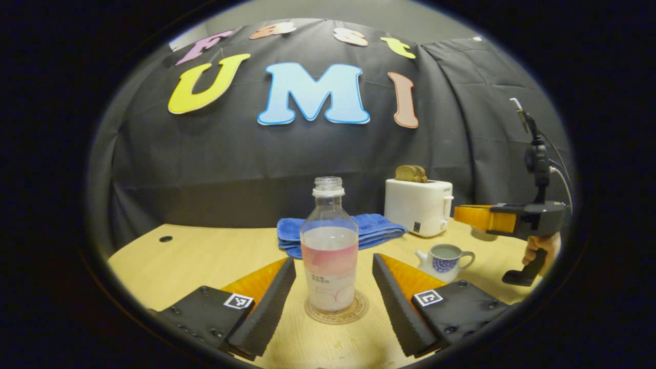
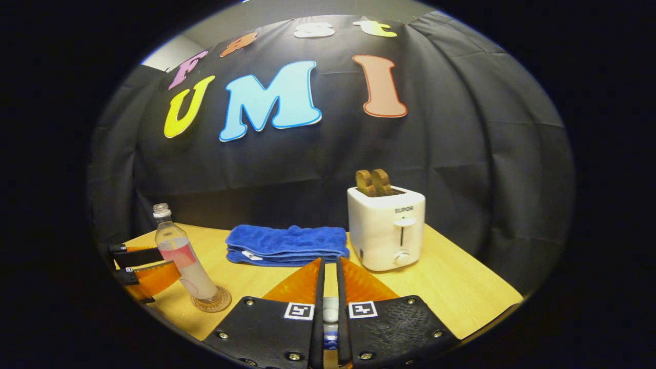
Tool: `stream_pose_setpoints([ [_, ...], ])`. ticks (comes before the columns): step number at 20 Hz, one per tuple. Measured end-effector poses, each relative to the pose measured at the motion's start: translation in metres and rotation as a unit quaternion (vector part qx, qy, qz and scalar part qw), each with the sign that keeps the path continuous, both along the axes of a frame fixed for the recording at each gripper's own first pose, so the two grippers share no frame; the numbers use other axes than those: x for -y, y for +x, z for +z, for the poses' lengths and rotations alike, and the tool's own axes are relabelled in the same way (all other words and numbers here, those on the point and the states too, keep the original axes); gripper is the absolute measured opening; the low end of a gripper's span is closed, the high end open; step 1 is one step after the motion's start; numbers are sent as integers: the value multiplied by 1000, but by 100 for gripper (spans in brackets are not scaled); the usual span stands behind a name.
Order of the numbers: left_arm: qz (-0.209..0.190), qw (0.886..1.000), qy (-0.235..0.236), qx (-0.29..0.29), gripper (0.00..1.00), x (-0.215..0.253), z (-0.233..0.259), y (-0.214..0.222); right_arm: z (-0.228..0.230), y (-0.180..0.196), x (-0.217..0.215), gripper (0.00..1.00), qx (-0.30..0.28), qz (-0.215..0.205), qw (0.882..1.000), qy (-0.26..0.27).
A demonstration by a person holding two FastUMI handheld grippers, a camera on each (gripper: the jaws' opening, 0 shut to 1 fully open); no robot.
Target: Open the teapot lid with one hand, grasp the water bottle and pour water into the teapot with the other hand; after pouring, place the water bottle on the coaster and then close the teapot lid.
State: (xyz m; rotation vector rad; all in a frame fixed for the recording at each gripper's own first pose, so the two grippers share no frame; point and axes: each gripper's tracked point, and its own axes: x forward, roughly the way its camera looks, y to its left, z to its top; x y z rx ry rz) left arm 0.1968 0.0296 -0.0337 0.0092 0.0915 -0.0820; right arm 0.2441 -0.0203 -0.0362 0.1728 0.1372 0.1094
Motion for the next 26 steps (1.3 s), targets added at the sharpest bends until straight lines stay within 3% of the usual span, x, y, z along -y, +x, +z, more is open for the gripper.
stream_pose_setpoints([
  [4, -5, 1000, -14, 13, 100, -2, 7, -10, -12, 19, -27, 10, -6, 23, 1000, 5],
  [8, -12, 999, -20, 24, 100, -1, 12, -16, -21, 33, -24, 10, -4, 18, 1000, -11],
  [12, -21, 1000, -20, 13, 100, 4, 7, -16, -26, 42, -25, 10, -11, 28, 998, 47],
  [20, -29, 999, -21, 10, 100, 11, 5, -17, -30, 42, -36, 10, 0, 34, 999, -1],
  [26, -32, 999, -19, 11, 100, 12, 7, -18, -41, 44, -38, 10, -11, 36, 999, -8],
])
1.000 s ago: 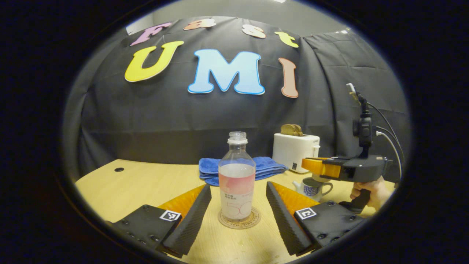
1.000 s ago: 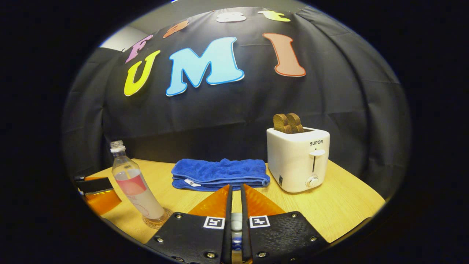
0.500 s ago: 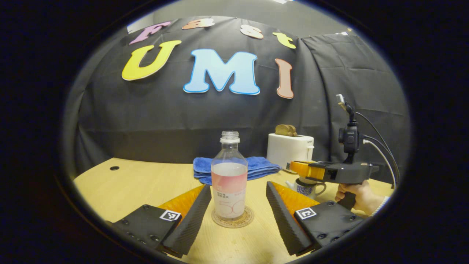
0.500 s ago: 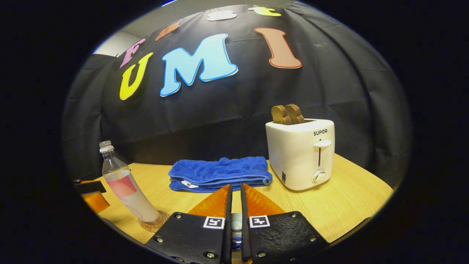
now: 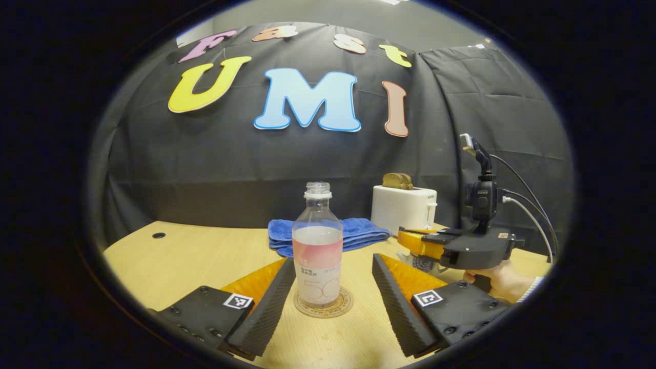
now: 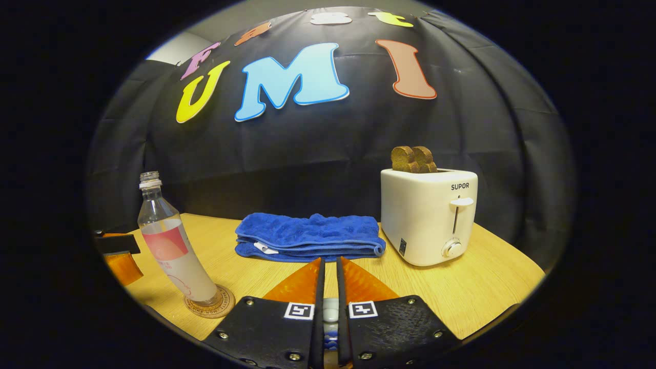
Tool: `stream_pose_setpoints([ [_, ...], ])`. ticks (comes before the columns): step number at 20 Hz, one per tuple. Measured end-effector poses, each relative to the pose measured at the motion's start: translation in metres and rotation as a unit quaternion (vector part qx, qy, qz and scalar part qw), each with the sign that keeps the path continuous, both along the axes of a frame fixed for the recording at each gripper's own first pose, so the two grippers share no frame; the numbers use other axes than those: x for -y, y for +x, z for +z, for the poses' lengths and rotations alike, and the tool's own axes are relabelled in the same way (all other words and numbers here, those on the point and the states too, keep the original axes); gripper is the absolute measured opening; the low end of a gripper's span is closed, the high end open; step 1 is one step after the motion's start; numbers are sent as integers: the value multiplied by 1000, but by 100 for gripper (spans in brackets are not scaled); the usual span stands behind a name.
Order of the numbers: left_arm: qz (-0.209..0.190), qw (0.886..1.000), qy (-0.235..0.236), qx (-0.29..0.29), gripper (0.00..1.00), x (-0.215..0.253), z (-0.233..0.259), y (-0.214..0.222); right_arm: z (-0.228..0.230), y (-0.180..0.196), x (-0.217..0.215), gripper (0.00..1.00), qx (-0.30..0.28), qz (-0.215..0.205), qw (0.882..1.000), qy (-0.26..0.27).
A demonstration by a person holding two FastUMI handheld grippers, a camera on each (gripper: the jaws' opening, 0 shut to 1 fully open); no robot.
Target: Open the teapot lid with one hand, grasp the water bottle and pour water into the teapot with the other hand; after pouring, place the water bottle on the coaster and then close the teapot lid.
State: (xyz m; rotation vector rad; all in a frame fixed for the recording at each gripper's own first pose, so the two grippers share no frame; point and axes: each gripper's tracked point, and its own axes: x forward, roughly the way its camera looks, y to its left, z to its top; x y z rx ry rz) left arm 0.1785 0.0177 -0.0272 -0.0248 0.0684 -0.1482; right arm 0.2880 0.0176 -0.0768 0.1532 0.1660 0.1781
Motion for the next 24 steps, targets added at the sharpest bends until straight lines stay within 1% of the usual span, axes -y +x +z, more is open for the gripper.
stream_pose_setpoints([
  [2, 0, 1000, 1, 1, 100, 1, 0, -1, 0, 0, -2, 11, -3, 0, 1000, 1],
  [3, 0, 1000, 2, 1, 100, 1, 1, 0, -1, -1, -3, 15, -3, -2, 1000, -3],
  [6, -2, 1000, 5, 3, 100, 3, 1, -1, 0, -8, -3, 23, -3, -7, 1000, -26],
  [7, -2, 1000, 8, 3, 100, 4, 1, -1, 3, -11, -7, 27, 0, -1, 1000, -29],
  [10, -2, 1000, 13, 4, 100, 7, 1, -2, 19, -25, -7, 46, 18, -9, 999, -40],
  [15, -2, 1000, 9, 15, 100, 13, 10, -13, 53, -75, -11, 60, 58, -20, 998, -35],
  [16, -1, 1000, 8, 15, 100, 12, 13, -17, 57, -88, -10, 67, 64, -21, 997, -39],
  [17, -1, 1000, 8, 16, 100, 13, 15, -22, 63, -100, -8, 77, 71, -24, 996, -46],
  [20, 5, 1000, 7, 26, 100, 13, 24, -40, 78, -136, -6, 78, 92, -30, 994, -49],
  [24, 10, 999, 10, 34, 100, 16, 29, -63, 86, -175, -8, 78, 97, -30, 994, -35],
])
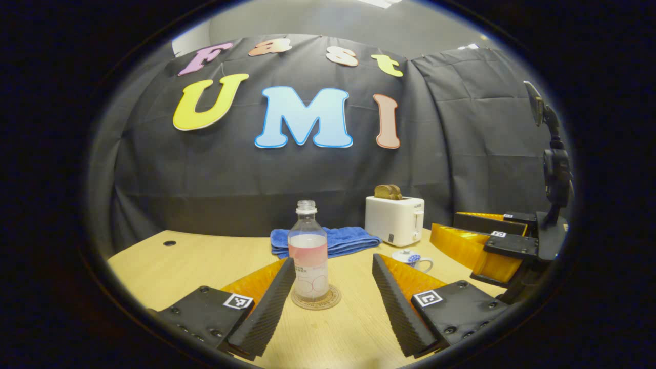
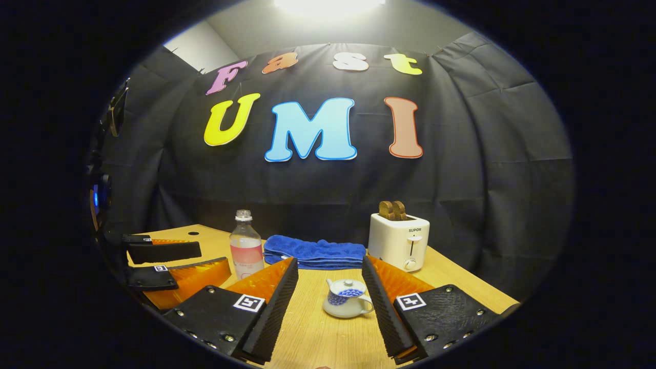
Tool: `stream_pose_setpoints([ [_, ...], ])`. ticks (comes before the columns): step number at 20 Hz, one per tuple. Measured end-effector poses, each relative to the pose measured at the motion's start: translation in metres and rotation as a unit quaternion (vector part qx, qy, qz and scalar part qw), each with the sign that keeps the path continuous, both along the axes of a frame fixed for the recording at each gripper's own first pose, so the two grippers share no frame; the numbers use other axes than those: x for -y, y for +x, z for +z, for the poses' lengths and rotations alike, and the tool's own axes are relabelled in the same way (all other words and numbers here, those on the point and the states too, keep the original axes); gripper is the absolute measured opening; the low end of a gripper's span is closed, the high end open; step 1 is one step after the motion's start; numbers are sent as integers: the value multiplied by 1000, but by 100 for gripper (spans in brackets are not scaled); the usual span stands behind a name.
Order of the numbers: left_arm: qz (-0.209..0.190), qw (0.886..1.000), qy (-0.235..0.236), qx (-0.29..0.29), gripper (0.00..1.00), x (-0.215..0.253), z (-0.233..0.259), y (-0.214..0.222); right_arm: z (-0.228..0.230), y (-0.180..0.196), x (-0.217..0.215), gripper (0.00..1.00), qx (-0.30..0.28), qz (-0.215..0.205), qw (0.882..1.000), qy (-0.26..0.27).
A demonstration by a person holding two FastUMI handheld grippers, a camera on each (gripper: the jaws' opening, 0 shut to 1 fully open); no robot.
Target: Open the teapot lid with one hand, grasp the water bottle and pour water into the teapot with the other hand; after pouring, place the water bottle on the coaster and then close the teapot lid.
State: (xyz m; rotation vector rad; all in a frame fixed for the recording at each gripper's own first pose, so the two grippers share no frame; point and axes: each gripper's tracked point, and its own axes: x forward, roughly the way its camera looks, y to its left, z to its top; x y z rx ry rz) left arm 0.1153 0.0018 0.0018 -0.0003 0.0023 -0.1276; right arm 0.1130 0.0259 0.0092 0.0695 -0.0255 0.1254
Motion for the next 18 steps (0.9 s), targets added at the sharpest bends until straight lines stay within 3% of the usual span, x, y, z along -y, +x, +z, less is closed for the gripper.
stream_pose_setpoints([
  [2, 5, 1000, 0, 5, 100, 0, 1, -12, -1, -17, -1, 78, -1, 2, 1000, 6],
  [4, 6, 1000, -3, 8, 100, 2, 2, -25, -1, -34, -1, 86, 3, -4, 1000, 2],
  [18, 19, 1000, -15, 10, 100, 9, -20, -92, -21, -103, -19, 88, 26, -28, 998, -47],
])
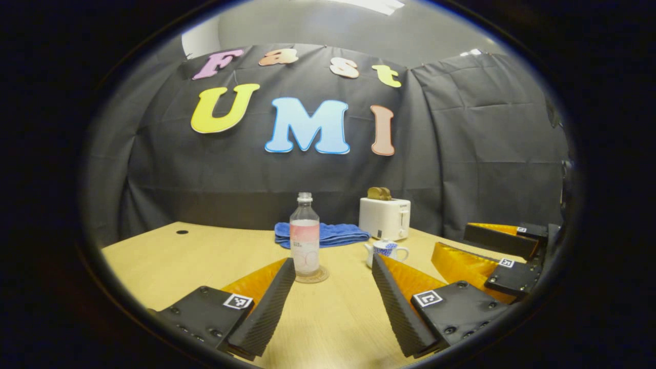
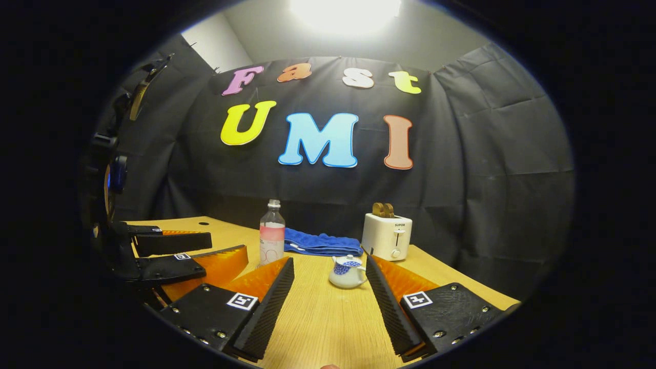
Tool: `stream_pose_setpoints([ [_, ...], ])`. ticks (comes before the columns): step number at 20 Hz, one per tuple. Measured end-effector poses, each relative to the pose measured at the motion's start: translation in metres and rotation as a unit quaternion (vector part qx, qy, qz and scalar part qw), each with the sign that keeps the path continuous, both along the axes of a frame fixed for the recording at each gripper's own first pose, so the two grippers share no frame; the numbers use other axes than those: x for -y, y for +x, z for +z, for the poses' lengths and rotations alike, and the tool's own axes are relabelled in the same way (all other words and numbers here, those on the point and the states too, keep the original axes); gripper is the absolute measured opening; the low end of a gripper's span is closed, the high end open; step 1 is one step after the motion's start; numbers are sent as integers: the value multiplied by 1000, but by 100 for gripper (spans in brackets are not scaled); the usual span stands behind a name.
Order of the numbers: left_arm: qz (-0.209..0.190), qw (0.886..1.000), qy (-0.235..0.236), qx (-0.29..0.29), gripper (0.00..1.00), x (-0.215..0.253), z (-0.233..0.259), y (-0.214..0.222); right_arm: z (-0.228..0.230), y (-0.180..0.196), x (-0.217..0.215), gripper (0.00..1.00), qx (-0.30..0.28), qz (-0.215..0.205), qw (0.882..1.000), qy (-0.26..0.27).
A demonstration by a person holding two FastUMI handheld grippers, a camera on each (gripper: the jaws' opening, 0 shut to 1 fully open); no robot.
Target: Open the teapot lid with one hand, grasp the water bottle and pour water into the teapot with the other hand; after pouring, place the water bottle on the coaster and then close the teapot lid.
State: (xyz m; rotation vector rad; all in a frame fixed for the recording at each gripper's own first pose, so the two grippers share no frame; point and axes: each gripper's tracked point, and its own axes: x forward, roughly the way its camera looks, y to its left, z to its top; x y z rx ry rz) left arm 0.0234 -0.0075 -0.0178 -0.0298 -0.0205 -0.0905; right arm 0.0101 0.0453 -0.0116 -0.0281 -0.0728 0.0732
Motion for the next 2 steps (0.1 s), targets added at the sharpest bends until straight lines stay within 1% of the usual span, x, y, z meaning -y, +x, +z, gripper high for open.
stream_pose_setpoints([
  [2, 5, 1000, -2, -5, 100, -3, -9, -5, -3, -6, -9, 98, 1, 5, 1000, -3],
])
